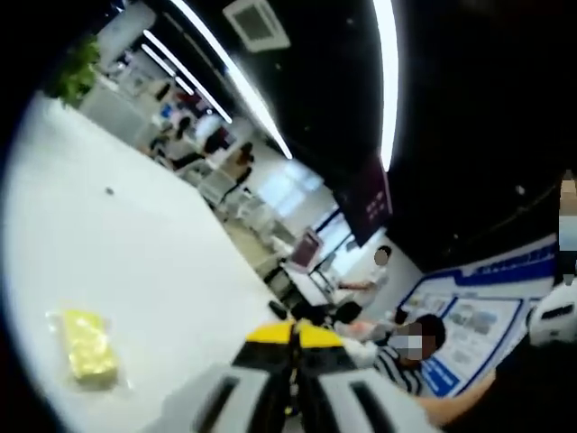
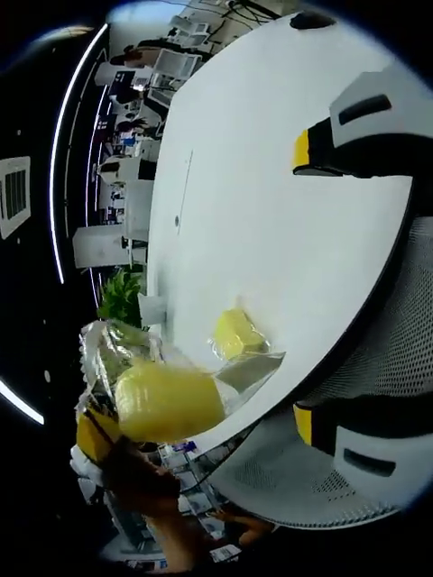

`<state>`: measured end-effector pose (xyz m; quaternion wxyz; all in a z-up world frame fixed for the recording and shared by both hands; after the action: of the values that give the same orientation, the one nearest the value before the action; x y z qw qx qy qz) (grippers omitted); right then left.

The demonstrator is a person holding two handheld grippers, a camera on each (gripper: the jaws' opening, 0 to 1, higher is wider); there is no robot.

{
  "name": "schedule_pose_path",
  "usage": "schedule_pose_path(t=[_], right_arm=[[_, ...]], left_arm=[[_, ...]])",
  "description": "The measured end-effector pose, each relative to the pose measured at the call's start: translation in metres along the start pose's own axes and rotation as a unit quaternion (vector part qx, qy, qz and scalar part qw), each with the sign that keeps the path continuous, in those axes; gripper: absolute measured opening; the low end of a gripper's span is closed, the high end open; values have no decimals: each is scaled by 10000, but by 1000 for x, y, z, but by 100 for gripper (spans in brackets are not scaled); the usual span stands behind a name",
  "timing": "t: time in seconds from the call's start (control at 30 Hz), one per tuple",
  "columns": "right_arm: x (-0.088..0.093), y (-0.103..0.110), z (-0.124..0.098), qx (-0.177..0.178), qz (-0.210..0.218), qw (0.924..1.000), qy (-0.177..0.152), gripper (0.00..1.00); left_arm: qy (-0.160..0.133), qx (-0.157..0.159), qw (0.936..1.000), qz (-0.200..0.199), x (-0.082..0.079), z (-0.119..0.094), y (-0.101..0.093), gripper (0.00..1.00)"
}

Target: Compare the silicone blocks by pressing each to a similar depth, holding the contact briefly, and releasing to observe deformation and rebound differences across the visible hardness samples.

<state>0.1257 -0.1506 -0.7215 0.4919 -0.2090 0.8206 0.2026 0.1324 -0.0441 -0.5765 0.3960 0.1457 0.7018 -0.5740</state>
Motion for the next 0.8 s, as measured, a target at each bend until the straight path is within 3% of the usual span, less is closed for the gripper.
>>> schedule_pose_path(t=[0.3,0.47,0.63,0.7,0.8], right_arm=[[6,-1,5,-19,30,10000,48,96],[8,-5,7,81,-57,9999,33,96],[6,-7,7,113,-66,9999,-29,96],[7,-7,7,108,-52,9999,-38,96],[8,-9,7,103,108,9999,-48,96]], left_arm=[[-26,-77,9995,-308,12,21,21,0],[-171,-72,9972,-725,19,39,34,0],[-133,-370,9969,-684,36,59,55,0],[-148,-407,9950,-903,42,65,62,0],[-156,-469,9948,-895,47,72,67,0]])
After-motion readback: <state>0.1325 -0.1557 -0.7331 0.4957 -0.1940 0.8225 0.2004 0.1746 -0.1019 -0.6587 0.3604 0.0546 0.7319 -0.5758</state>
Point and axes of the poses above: the point that each gripper's makers call its tool centre point, and the gripper's own axes: z roughly forward along the fingers, y roughly to its left, x roughly out of its underside, the point moved 1 cm from there along -z, roughly backward along the fingers, and after that the axes turned 2 degrees about z, right-handed, at the moved point
